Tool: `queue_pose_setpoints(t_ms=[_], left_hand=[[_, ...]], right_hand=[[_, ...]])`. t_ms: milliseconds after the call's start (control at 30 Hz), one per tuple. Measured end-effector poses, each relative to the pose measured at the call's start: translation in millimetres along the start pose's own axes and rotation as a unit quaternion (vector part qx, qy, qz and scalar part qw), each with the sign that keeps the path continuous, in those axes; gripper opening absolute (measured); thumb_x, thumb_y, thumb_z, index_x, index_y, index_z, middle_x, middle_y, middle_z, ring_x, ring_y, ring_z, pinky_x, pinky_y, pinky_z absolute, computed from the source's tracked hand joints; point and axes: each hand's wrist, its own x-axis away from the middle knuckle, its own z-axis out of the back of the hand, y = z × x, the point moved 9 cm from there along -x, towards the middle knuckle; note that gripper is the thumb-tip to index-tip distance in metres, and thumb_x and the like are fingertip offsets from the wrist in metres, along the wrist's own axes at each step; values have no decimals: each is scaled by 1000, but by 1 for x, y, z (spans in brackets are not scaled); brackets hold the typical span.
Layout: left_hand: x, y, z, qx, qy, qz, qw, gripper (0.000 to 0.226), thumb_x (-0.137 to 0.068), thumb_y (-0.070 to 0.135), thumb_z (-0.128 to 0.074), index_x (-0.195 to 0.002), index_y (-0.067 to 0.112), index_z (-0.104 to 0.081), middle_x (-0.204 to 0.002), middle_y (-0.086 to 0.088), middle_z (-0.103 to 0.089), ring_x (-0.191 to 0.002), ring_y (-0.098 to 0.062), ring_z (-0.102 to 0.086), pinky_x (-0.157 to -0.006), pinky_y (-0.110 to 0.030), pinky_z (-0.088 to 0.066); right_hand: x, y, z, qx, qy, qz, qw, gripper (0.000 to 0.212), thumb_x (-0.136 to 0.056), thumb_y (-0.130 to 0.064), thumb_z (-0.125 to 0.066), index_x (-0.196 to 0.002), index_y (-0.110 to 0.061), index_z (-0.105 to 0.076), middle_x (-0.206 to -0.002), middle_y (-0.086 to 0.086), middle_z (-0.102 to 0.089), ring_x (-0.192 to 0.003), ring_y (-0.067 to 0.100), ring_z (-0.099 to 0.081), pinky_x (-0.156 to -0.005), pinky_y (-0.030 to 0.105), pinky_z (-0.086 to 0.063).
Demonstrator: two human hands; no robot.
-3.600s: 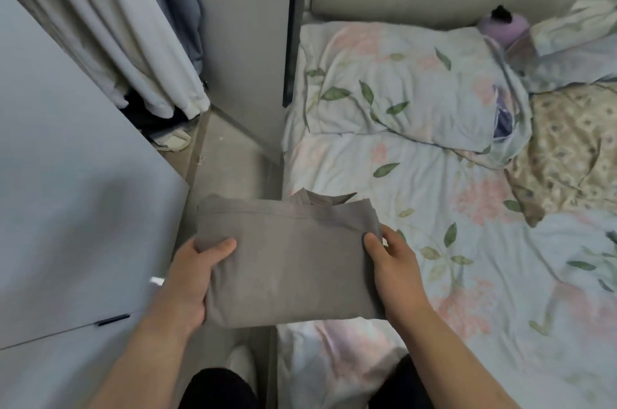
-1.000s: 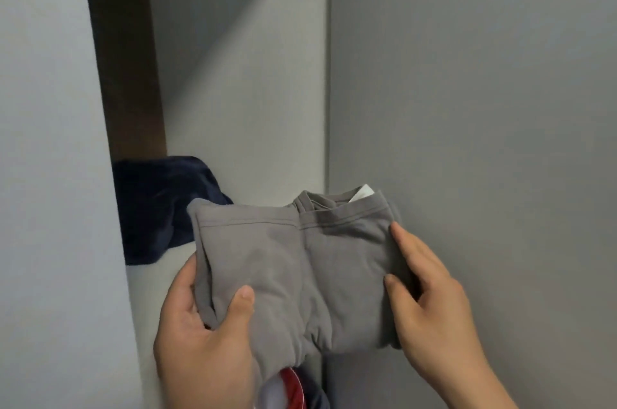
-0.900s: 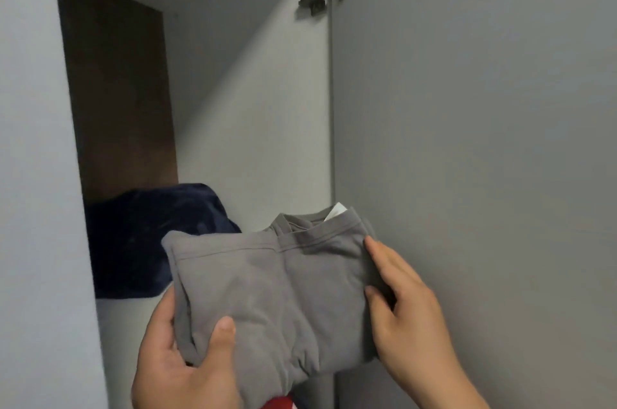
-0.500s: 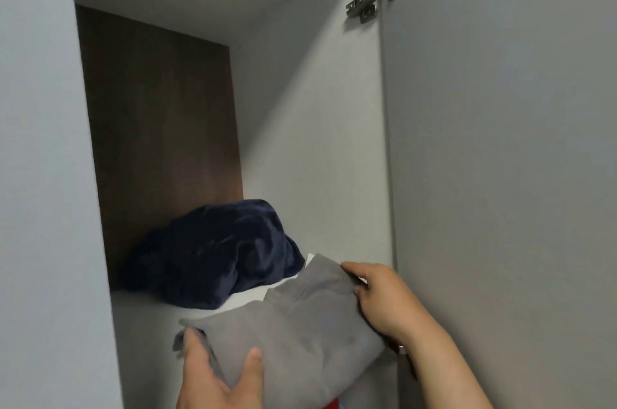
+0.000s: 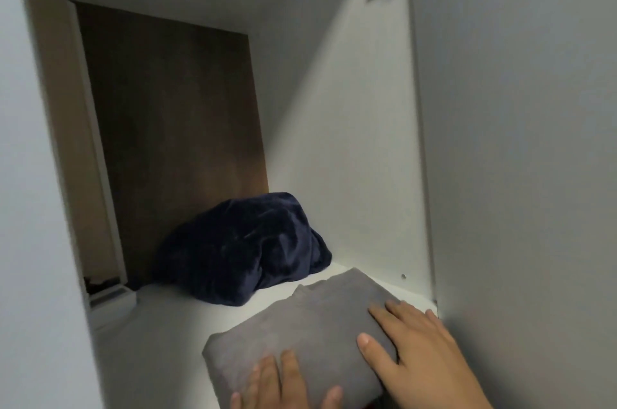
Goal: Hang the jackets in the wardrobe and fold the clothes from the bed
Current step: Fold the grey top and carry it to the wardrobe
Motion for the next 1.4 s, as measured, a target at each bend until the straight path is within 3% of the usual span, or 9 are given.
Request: queue_pose_setpoints(t_ms=[100,167,300,633,800,1000,1100,1200,1400], left_hand=[[-7,0,-7,90,-44,87,991,97,-80,71,-18,-145,3,-41,-149,-24,-39,-136,-25,-46,-110,-45,-39],[-15,2,-9,118,-25,117,986,84,-92,69,-19,-156,17,-4,-164,-5,-2,-151,-19,-8,-120,-40,-13],[-30,9,-18,82,-20,102,991,72,-99,59,-21,-155,17,-4,-163,-3,-7,-150,-20,-8,-120,-40,-11],[-45,9,-25,104,-18,85,991,76,-98,59,-27,-154,13,-6,-163,-9,-9,-150,-25,-8,-122,-43,-8],[-12,24,-35,66,-30,27,997,98,-89,74,-32,-153,18,16,-162,-11,17,-150,-30,8,-121,-42,-1],[22,30,-30,25,-4,-40,999,91,-92,68,-26,-153,13,14,-161,-16,17,-150,-34,7,-120,-46,0],[33,36,-22,48,12,-105,993,81,-93,61,-30,-155,13,-9,-162,-21,-3,-149,-37,-8,-119,-48,-10],[55,52,-12,126,66,-247,959,60,-76,50,-55,-122,13,-66,-133,-17,-60,-124,-35,-56,-105,-47,-42],[116,71,-75,305,-109,-337,884,59,-93,52,-45,-147,33,-33,-156,8,-29,-145,-10,-20,-116,-27,-17]], right_hand=[[-7,3,-2,17,23,-3,1000,54,-92,-67,-25,-137,-44,-43,-139,-21,-43,-136,1,-33,-120,30,-6],[-17,-1,1,16,35,3,999,53,-91,-64,-24,-125,-40,-56,-126,-19,-55,-125,1,-43,-119,30,-10],[-47,-3,-6,17,30,18,999,59,-85,-61,-16,-105,-34,-64,-110,-15,-65,-111,3,-52,-121,36,-11],[-68,8,-13,-35,66,57,996,64,-86,-68,-20,-125,-36,-60,-130,-17,-59,-121,2,-48,-120,35,-7],[-23,8,-20,-57,118,43,990,63,-94,-52,-17,-146,-28,-43,-156,-8,-33,-146,9,-22,-123,37,-7],[50,14,-38,-104,71,22,992,60,-100,-53,-27,-155,-38,-9,-157,-27,10,-138,-17,20,-112,12,7],[88,27,-34,-81,50,-23,995,60,-100,-47,-39,-155,-36,-17,-161,-20,-9,-146,-7,1,-117,16,-4],[131,35,-25,-24,42,-60,997,53,-98,-38,-47,-149,-29,-36,-154,-10,-33,-143,8,-27,-116,17,-18],[221,26,-39,34,-10,-138,990,52,-97,-36,-50,-147,-26,-41,-148,-9,-42,-135,9,-37,-110,17,-26]])
